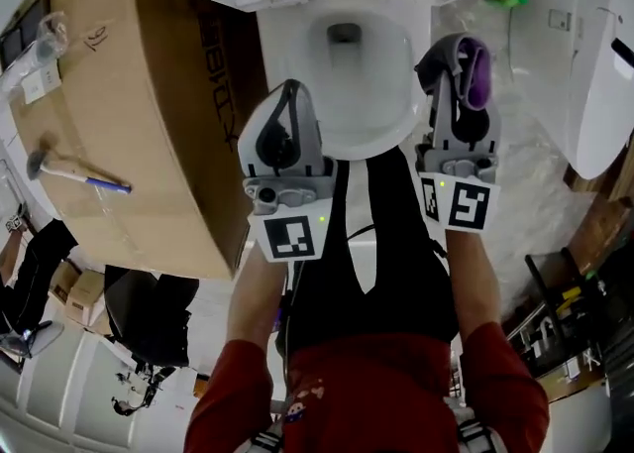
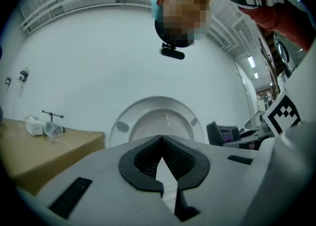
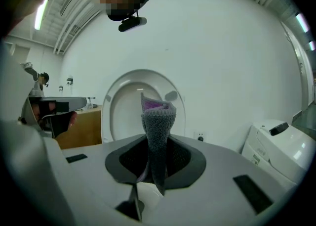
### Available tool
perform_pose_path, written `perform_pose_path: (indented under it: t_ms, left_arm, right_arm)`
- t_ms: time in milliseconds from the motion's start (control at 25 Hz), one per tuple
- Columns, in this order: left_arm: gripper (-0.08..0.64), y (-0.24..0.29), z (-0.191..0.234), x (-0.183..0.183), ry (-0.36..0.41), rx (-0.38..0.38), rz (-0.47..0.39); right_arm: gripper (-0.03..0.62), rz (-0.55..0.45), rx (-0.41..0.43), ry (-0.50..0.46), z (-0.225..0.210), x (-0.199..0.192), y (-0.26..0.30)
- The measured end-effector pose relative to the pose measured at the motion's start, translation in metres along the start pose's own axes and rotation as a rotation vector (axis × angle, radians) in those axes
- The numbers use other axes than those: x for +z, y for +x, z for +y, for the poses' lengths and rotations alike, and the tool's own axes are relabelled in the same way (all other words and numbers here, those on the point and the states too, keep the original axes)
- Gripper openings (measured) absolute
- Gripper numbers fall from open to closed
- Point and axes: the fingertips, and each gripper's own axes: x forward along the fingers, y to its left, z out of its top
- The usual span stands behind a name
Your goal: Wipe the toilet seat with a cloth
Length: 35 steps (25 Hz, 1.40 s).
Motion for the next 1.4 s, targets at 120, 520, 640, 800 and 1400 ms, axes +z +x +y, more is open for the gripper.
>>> perform_pose_path:
  t_ms: [120, 520, 640, 800, 1400]
  left_arm:
    - [0.012, 0.005, -0.006, -0.050, -0.006, -0.008, 0.046]
    - [0.012, -0.001, -0.005, -0.109, -0.031, 0.006, 0.121]
    - [0.012, -0.001, -0.002, -0.110, -0.037, 0.013, 0.126]
    - [0.012, -0.002, 0.002, -0.107, -0.051, 0.024, 0.116]
    - [0.012, -0.014, 0.032, -0.113, -0.063, 0.077, 0.109]
  right_arm:
    - [0.063, 0.024, -0.019, -0.005, -0.003, -0.044, 0.012]
    - [0.063, 0.127, -0.043, -0.018, -0.011, -0.128, 0.054]
    - [0.063, 0.136, -0.071, -0.048, -0.021, -0.137, 0.082]
    - [0.063, 0.163, -0.103, -0.102, -0.026, -0.151, 0.124]
    - [0.063, 0.220, -0.088, -0.094, 0.012, -0.160, 0.140]
